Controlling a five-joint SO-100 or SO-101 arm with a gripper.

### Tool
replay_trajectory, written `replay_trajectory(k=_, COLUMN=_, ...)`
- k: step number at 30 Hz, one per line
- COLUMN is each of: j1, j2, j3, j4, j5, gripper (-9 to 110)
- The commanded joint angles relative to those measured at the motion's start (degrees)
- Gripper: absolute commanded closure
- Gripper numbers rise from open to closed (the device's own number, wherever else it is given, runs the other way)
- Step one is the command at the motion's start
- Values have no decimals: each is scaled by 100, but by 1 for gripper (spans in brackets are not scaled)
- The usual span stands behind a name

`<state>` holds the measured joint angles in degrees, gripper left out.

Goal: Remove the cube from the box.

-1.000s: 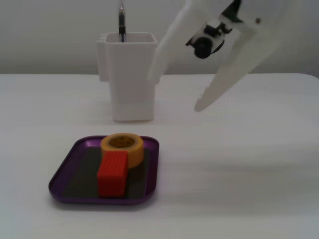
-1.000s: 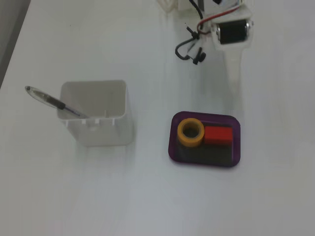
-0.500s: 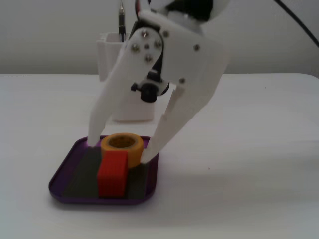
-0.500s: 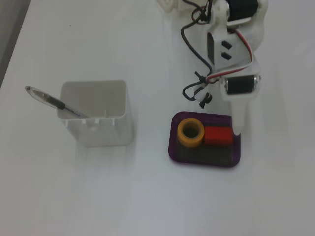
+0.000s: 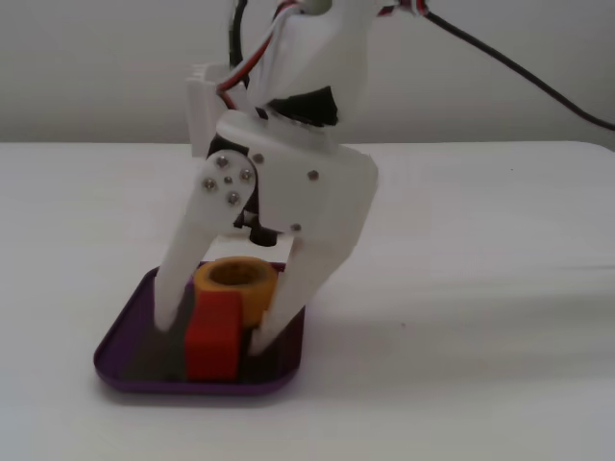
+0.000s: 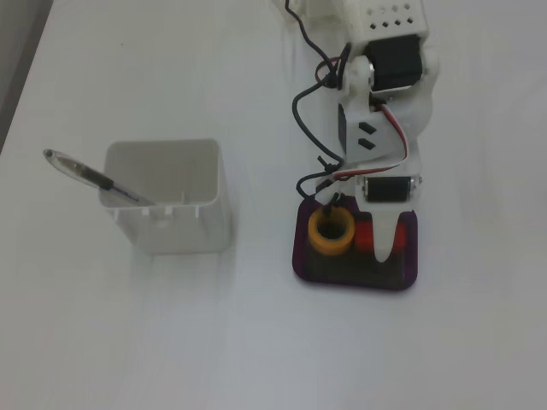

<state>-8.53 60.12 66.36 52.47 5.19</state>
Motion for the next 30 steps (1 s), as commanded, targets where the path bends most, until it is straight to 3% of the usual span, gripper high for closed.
replay_trajectory(k=1, j1=79, j2=70, j3=-237, j4=-26, j5=-35, gripper=83)
replay_trajectory(k=5, j1=62, j2=70, j3=-202, j4=-26, j5=-105, gripper=87)
replay_trajectory(k=9, j1=26, j2=79, j3=-255, j4=-35, j5=-308, gripper=103)
replay_trajectory(k=15, j1=-18, j2=369, j3=-519, j4=62, j5=-290, gripper=102)
replay_trajectory(k=23, j1=-141, j2=1679, j3=-1248, j4=1521, j5=-281, gripper=102)
replay_trajectory(k=30, j1=-536, j2=2971, j3=-686, j4=2821, j5=-281, gripper=102)
